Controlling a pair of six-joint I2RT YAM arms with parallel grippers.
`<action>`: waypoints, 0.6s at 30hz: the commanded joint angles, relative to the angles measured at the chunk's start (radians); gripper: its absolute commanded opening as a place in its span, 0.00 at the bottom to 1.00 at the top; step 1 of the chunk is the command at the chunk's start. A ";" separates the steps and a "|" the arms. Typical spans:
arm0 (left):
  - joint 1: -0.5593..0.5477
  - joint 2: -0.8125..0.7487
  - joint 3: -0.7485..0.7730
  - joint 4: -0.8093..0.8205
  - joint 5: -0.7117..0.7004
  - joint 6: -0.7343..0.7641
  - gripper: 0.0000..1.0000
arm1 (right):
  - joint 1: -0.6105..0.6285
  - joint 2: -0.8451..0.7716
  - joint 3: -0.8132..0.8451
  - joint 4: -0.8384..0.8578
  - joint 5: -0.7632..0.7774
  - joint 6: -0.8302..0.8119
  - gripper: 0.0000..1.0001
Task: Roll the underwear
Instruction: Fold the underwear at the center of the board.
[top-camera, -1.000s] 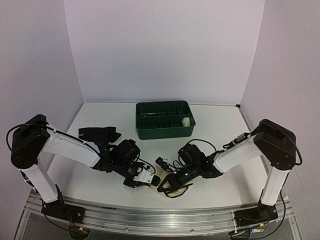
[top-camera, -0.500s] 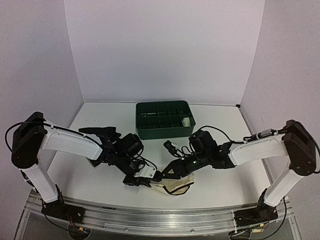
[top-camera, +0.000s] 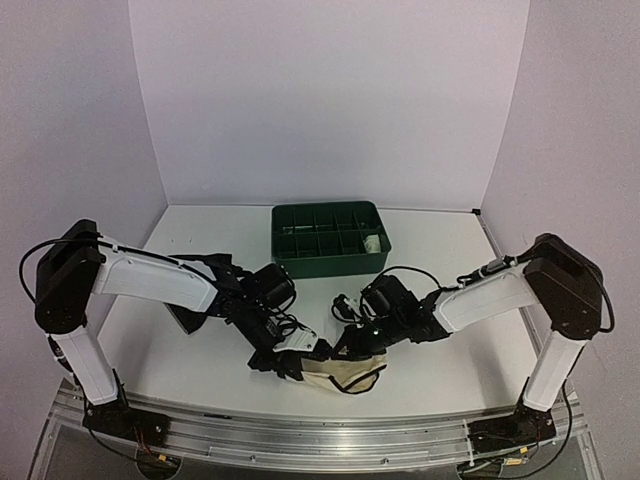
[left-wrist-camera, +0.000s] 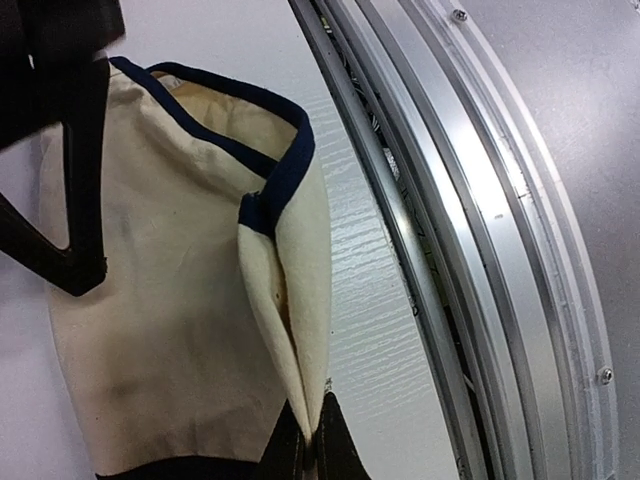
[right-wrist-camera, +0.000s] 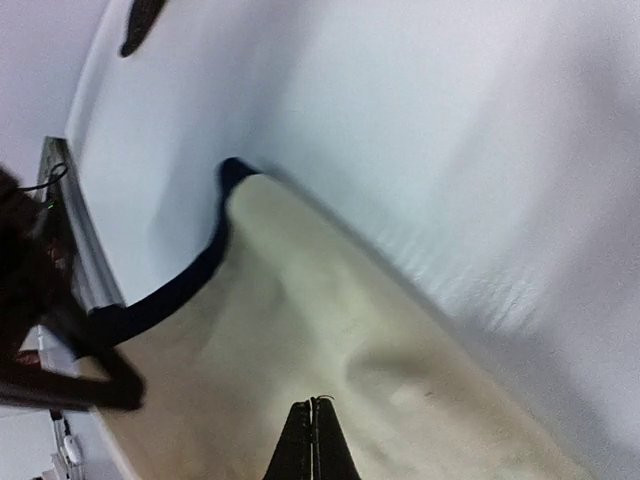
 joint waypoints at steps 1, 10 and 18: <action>0.038 0.029 0.081 -0.069 0.090 -0.073 0.00 | -0.003 0.090 0.046 -0.029 0.076 0.062 0.00; 0.108 0.184 0.214 -0.183 0.157 -0.121 0.00 | -0.002 0.132 0.017 -0.031 0.015 0.066 0.00; 0.148 0.242 0.258 -0.129 0.124 -0.174 0.00 | -0.002 0.132 0.048 -0.036 -0.052 0.037 0.00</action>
